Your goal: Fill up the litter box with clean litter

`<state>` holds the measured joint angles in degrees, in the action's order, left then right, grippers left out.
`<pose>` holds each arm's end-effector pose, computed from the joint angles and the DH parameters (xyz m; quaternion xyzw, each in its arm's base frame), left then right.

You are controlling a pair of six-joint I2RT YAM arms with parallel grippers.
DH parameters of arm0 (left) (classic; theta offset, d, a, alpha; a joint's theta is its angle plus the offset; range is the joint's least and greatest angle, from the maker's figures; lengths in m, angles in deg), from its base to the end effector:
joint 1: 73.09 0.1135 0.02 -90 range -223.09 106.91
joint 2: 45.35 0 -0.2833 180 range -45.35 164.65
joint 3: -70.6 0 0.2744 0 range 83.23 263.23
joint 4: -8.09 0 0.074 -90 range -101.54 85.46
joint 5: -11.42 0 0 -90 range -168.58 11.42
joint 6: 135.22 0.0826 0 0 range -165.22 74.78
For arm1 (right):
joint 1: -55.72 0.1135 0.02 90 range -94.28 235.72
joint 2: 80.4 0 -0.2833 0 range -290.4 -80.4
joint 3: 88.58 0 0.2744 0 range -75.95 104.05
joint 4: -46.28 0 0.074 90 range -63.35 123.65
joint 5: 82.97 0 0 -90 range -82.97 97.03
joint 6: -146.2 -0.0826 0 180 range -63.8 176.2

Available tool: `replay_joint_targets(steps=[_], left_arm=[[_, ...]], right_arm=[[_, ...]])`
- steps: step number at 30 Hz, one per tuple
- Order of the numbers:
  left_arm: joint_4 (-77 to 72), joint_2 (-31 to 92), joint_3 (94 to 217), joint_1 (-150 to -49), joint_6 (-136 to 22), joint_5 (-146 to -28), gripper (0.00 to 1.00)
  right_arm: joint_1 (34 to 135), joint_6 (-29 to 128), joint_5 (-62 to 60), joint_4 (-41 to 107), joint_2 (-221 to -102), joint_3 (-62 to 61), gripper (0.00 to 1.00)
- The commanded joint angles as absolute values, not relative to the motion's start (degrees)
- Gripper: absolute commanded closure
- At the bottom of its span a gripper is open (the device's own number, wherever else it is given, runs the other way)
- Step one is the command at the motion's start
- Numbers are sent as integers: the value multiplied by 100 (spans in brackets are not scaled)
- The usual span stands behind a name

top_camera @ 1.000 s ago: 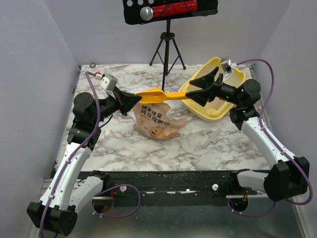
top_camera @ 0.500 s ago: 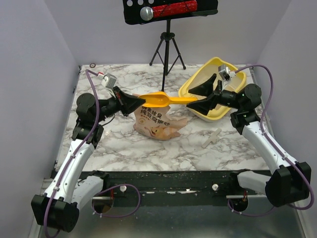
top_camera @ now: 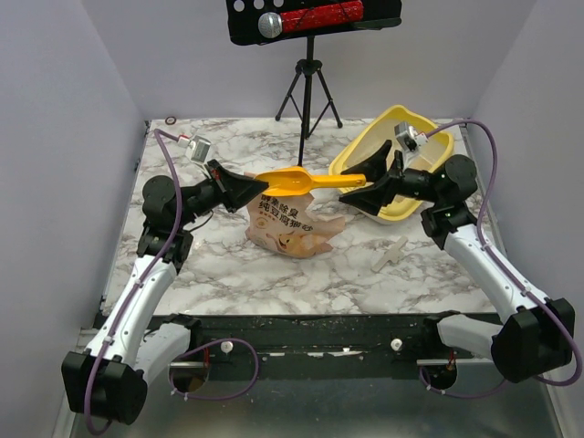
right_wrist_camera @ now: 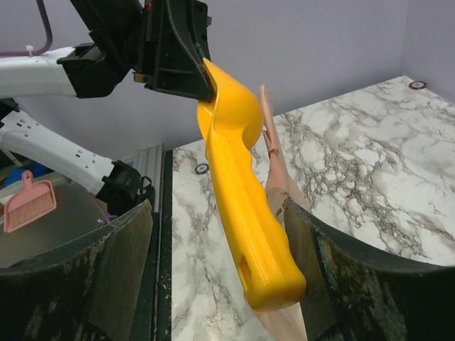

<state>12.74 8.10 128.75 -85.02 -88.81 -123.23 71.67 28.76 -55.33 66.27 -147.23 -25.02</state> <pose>0.2382 -0.1097 0.3851 0.1153 0.6549 -0.5460 0.5096 0.2588 0.1501 0.3906 -0.3622 0.5496 0.5409 0.5236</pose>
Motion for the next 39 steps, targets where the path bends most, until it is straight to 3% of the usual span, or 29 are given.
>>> replay_joint_targets(steps=[1, 11, 17, 25, 28, 30, 33, 36, 39], left_arm=[[1901, 835, 12718, -8452, -9382, -12394, 100], [1963, 818, 12595, -8452, -9435, -12288, 100], [2016, 827, 12577, -8452, -9461, -12253, 100], [1937, 835, 12586, -8452, -9409, -12279, 100], [1937, 844, 12577, -8461, -9409, -12262, 100], [1946, 862, 12577, -8452, -9409, -12271, 100], [1954, 897, 12595, -8461, -9383, -12341, 100], [1893, 862, 12647, -8461, -9225, -12367, 75], [1578, 809, 12857, -8461, -8822, -12429, 60]], right_arm=[[7295, 2861, -5572, 6695, -14702, -2313, 20], [7427, 2729, -5607, 6872, -14825, -2208, 37], [7462, 2693, -5642, 6924, -14904, -2164, 55], [7471, 2711, -5625, 6968, -14896, -2190, 66], [7471, 2720, -5651, 6960, -14887, -2199, 81], [7471, 2755, -5642, 6907, -14887, -2199, 100], [7471, 2746, -5599, 6933, -14817, -2251, 100], [7471, 2755, -5537, 6898, -14641, -2304, 100], [7471, 2886, -5344, 6487, -14343, -2278, 100]])
